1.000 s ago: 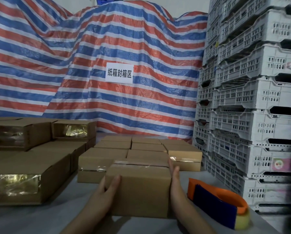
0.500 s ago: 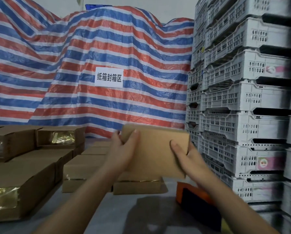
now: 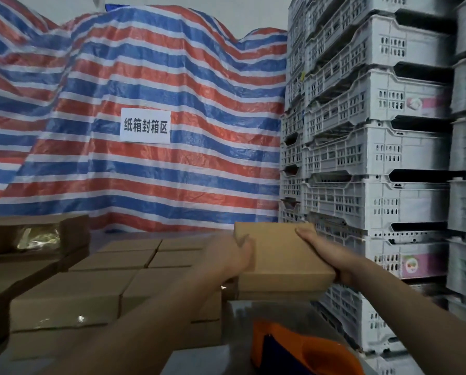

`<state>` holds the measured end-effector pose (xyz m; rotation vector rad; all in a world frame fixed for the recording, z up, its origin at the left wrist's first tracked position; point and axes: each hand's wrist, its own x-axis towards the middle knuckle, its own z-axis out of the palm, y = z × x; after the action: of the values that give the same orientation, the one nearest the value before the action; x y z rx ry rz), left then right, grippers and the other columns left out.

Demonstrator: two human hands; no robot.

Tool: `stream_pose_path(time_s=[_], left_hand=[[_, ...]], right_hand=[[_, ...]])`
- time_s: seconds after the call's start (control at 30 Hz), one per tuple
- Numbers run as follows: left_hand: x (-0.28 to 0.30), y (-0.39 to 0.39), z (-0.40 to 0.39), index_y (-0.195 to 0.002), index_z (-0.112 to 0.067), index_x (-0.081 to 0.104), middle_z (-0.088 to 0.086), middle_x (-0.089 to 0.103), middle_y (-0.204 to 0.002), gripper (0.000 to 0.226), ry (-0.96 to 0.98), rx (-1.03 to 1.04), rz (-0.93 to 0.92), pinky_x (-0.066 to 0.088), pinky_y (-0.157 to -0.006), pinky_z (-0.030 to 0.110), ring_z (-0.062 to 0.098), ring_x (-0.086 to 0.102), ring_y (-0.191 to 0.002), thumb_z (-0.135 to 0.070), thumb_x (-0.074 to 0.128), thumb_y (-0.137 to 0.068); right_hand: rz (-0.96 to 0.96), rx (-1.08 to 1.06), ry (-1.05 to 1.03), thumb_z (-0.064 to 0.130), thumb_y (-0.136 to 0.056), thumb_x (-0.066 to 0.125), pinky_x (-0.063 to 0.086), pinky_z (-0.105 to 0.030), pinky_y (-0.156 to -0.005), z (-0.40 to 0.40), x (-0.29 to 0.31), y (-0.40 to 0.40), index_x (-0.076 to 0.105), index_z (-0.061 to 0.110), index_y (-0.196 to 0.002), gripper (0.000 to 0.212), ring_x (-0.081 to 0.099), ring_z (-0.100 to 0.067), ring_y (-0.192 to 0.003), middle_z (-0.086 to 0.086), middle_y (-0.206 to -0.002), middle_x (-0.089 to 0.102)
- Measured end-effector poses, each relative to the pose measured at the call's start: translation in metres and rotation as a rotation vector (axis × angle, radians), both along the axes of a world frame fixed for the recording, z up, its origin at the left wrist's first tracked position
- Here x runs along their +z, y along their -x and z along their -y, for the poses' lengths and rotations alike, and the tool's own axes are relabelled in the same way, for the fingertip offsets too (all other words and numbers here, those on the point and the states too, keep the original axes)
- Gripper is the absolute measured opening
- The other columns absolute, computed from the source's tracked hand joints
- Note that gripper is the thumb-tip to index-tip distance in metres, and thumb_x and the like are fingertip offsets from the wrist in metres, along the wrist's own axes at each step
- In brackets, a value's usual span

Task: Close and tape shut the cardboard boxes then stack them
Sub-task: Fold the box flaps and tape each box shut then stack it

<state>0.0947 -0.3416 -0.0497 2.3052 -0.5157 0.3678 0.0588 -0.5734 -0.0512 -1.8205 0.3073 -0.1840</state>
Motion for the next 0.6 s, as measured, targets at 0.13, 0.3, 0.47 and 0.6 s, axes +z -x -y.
stream_pose_path(time_s=[0.13, 0.3, 0.47, 0.6], left_hand=[[-0.026, -0.022, 0.0, -0.091, -0.021, 0.062, -0.001, 0.066, -0.086, 0.038, -0.223, 0.05, 0.003, 0.056, -0.08, 0.032, 0.011, 0.064, -0.08, -0.051, 0.041, -0.1], [-0.05, -0.032, -0.008, -0.083, -0.021, 0.065, -0.003, 0.066, -0.075, 0.043, -0.316, 0.129, 0.015, 0.057, -0.067, 0.027, 0.008, 0.064, -0.069, -0.052, 0.041, -0.099], [-0.056, -0.023, -0.028, -0.138, -0.033, 0.043, -0.006, 0.066, -0.108, 0.07, -0.283, -0.143, 0.043, 0.053, -0.072, 0.025, -0.002, 0.062, -0.089, -0.078, 0.034, -0.085], [-0.049, -0.019, -0.032, -0.142, -0.025, 0.039, 0.005, 0.042, -0.147, 0.075, -0.767, -0.128, 0.128, 0.037, -0.107, 0.042, 0.023, 0.043, -0.13, -0.076, 0.033, -0.088]], right_hand=[[-0.153, 0.022, 0.006, 0.071, -0.088, 0.054, 0.058, -0.035, -0.072, 0.005, -0.032, -0.022, 0.064, 0.016, -0.121, 0.065, 0.072, -0.029, -0.084, -0.015, -0.099, 0.075], [-0.308, -0.014, 0.185, 0.078, -0.088, 0.046, 0.057, -0.028, -0.054, 0.0, -0.047, -0.046, 0.064, 0.023, -0.112, 0.062, 0.076, -0.022, -0.07, -0.009, -0.084, 0.078], [-0.317, -0.023, 0.095, 0.057, -0.097, 0.05, 0.056, -0.031, -0.05, -0.003, -0.05, -0.056, 0.066, 0.015, -0.111, 0.047, 0.075, -0.025, -0.063, -0.011, -0.074, 0.076], [-0.31, -0.049, 0.083, 0.053, -0.099, 0.05, 0.06, -0.039, -0.067, -0.012, -0.05, -0.059, 0.065, 0.013, -0.116, 0.046, 0.073, -0.032, -0.09, -0.018, -0.101, 0.075]])
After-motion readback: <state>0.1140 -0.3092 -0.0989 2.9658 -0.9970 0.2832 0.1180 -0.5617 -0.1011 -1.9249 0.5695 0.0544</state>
